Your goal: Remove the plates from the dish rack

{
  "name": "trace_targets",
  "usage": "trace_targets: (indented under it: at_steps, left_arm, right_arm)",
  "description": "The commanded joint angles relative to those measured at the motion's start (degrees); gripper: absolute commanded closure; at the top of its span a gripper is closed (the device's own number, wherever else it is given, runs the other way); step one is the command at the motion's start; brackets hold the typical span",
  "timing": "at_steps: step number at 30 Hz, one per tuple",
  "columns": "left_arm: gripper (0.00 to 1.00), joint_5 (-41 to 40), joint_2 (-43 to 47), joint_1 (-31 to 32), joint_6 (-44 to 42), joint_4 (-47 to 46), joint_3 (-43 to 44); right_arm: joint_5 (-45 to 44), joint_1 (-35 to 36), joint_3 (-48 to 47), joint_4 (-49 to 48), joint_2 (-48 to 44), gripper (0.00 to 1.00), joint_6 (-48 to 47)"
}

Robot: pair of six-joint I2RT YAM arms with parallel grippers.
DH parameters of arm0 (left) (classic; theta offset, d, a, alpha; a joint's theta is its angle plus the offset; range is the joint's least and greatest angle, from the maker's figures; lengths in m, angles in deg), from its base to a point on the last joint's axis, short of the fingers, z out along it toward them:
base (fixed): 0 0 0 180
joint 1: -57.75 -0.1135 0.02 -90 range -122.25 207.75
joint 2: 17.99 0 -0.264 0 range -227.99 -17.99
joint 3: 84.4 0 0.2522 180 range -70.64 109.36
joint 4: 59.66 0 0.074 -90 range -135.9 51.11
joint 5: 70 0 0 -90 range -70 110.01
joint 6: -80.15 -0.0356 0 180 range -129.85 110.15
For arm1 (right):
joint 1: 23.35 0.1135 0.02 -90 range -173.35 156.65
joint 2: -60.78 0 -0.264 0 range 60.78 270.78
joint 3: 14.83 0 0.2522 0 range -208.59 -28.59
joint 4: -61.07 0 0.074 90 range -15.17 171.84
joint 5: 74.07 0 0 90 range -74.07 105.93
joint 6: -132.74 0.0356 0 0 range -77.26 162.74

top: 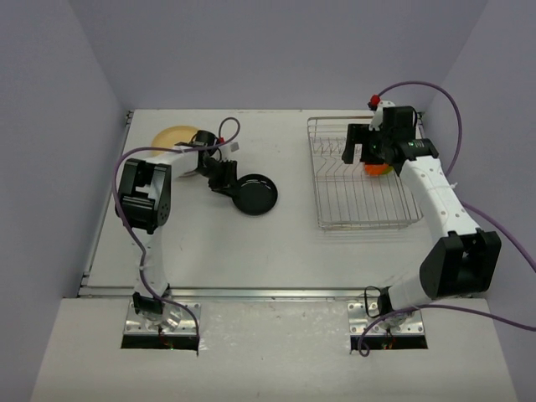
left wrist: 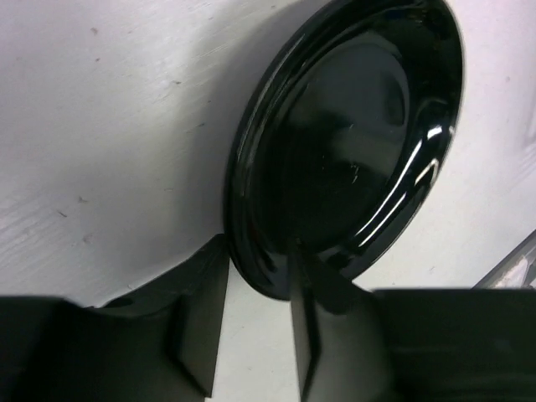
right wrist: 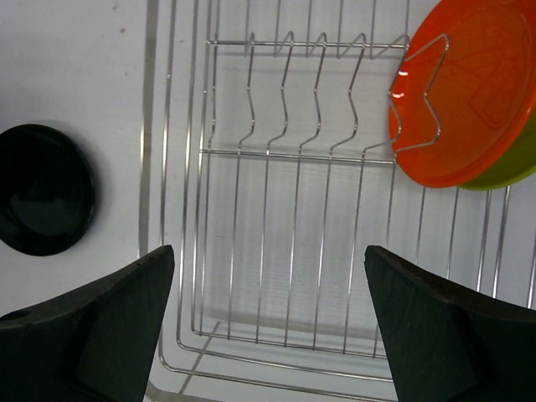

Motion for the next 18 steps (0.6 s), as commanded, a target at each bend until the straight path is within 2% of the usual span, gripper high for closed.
trace_targets:
  at_steps: [1, 6, 13, 18]
  left_arm:
    - [0.62, -3.1, 0.6, -0.2, -0.1, -0.6, 2.4]
    - [0.6, -5.7, 3.2, -0.2, -0.2, -0.4, 3.8]
    - [0.57, -8.1, 13.8, 1.3, -0.7, 0.2, 8.1]
    - [0.51, -15.0, 22.0, 4.4, -3.0, 0.2, 9.0]
  right_arm:
    - [-5.6, -1.3, -3.2, -0.2, 1.5, 0.07, -2.3]
    - [-10.8, -1.7, -5.5, -0.3, 3.5, 0.12, -4.5]
    - [-20.9, -2.3, -10.3, -0.8, 9.3, 0.35, -7.7]
    - [-24.3, -3.1, -14.0, -1.9, 13.9, 0.48, -7.5]
